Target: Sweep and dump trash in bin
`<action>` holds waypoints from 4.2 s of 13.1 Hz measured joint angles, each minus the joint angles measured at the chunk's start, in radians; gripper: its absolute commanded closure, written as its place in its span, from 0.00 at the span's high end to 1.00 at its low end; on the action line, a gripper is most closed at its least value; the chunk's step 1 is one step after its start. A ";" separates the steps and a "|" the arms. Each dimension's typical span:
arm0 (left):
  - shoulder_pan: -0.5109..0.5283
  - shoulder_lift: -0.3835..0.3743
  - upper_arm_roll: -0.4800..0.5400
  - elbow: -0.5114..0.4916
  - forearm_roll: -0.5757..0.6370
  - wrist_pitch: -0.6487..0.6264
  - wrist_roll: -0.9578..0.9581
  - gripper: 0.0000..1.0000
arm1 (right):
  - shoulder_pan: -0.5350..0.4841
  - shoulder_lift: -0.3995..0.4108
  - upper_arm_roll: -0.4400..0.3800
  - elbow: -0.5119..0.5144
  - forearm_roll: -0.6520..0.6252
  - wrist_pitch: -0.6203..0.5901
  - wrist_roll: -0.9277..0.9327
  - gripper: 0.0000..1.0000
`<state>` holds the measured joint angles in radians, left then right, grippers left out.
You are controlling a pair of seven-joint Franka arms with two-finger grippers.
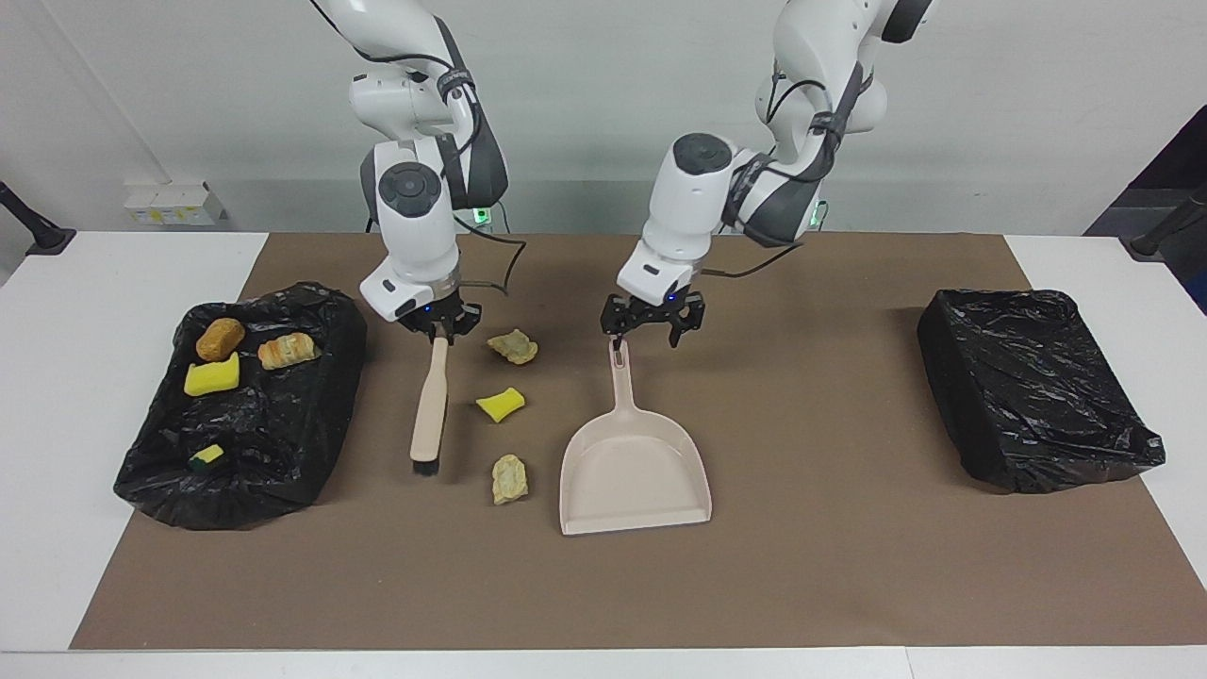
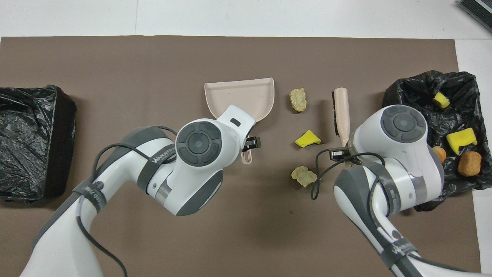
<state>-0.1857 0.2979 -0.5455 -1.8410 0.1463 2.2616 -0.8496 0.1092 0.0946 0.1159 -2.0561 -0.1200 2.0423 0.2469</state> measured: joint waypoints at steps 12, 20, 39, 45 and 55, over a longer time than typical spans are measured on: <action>-0.022 0.198 -0.039 0.125 0.286 0.004 -0.075 0.00 | -0.012 0.190 0.002 0.200 -0.105 0.059 -0.154 0.00; 0.033 0.143 -0.038 0.163 0.334 -0.115 0.325 0.00 | -0.001 0.208 0.015 0.195 -0.110 0.053 -0.269 0.00; 0.195 -0.114 -0.026 -0.162 0.003 -0.156 1.592 0.00 | -0.083 0.075 0.162 0.190 -0.076 -0.207 -0.643 0.00; 0.193 -0.131 -0.032 -0.187 -0.015 -0.155 1.592 0.00 | -0.183 -0.023 0.160 0.003 -0.029 -0.235 -0.404 0.00; 0.192 -0.134 -0.032 -0.192 -0.023 -0.155 1.589 0.00 | -0.022 -0.337 0.170 -0.419 0.271 -0.103 0.209 0.00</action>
<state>0.0060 0.1642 -0.5775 -2.0326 0.1233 2.1068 0.7394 0.0876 -0.2423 0.2860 -2.4747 0.1507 1.9394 0.4556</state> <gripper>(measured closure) 0.687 0.744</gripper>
